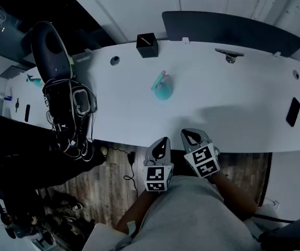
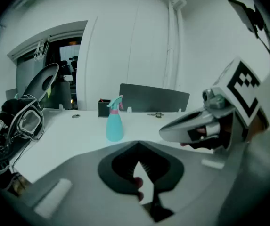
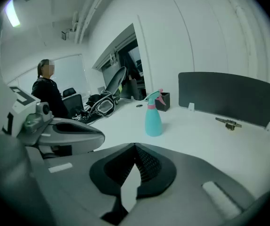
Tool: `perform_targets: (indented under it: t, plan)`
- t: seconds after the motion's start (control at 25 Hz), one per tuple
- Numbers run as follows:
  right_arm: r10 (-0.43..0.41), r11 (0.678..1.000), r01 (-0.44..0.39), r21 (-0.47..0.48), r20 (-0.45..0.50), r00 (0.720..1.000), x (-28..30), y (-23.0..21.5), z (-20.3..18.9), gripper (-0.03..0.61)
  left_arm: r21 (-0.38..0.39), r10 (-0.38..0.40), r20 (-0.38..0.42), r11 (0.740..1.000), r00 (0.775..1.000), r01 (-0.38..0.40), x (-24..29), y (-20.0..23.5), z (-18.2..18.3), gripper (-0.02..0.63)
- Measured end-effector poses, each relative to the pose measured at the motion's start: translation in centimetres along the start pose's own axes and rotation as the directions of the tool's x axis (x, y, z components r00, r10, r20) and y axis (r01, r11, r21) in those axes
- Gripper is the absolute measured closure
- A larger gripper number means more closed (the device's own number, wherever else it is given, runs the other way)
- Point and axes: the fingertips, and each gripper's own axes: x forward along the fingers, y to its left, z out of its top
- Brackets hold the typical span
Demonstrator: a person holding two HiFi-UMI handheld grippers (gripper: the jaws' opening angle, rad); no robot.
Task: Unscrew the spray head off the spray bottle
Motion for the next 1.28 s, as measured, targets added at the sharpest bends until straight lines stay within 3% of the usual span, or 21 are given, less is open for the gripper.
perform_targets:
  t: [0.24,0.4,0.56,0.8,0.92,1.0,1.04,1.08,1.12,1.28]
  plan:
    - [-0.017,0.999,0.02,0.05,-0.044,0.999,2.7,0.5,2.3,0.583,0.053,-0.083,-0.041,0.995,0.996,0.085,4.8,5.6,1.4,0.614]
    - [-0.065,0.996,0.072,0.054,-0.114,0.991,3.4,-0.8,2.6,0.583,0.026,-0.122,-0.065,0.992,0.99,0.124,7.7,7.1,0.8,0.614]
    - [-0.053,0.99,0.076,0.117,-0.19,0.98,4.8,-1.4,2.3,0.583,0.012,-0.134,-0.093,0.991,0.987,0.135,9.8,8.1,0.3,0.614]
    - [0.006,0.995,0.015,0.103,-0.202,0.979,7.2,-1.3,3.3,0.583,0.049,-0.033,-0.141,0.998,0.99,0.04,11.6,11.5,-0.4,0.614]
    - [0.047,0.997,-0.034,0.069,-0.186,0.981,8.1,-1.8,4.6,0.581,0.112,0.045,-0.158,0.993,0.986,-0.028,12.8,13.3,-0.3,0.612]
    - [0.067,0.997,-0.06,0.044,-0.181,0.981,8.4,-2.1,5.1,0.581,0.166,0.059,-0.162,0.986,0.985,-0.031,13.7,13.3,-0.1,0.612]
    - [0.072,0.997,-0.067,0.036,-0.179,0.981,8.3,-2.2,5.3,0.581,0.187,0.042,-0.171,0.982,0.984,-0.01,14.2,12.9,-0.1,0.514]
    - [0.075,0.997,-0.07,0.031,-0.175,0.982,8.2,-2.4,5.5,0.581,0.2,0.021,-0.183,0.98,0.983,0.017,14.8,12.4,-0.1,0.341]
    - [0.076,0.997,-0.072,0.03,-0.171,0.982,8.0,-2.5,5.5,0.581,0.207,0.003,-0.193,0.978,0.981,0.038,15.4,11.9,-0.2,0.272]
    - [0.074,0.997,-0.07,0.03,-0.16,0.984,6.6,-3.3,5.2,0.581,0.265,-0.025,-0.203,0.961,0.979,0.079,18.3,10.7,-0.2,0.177]
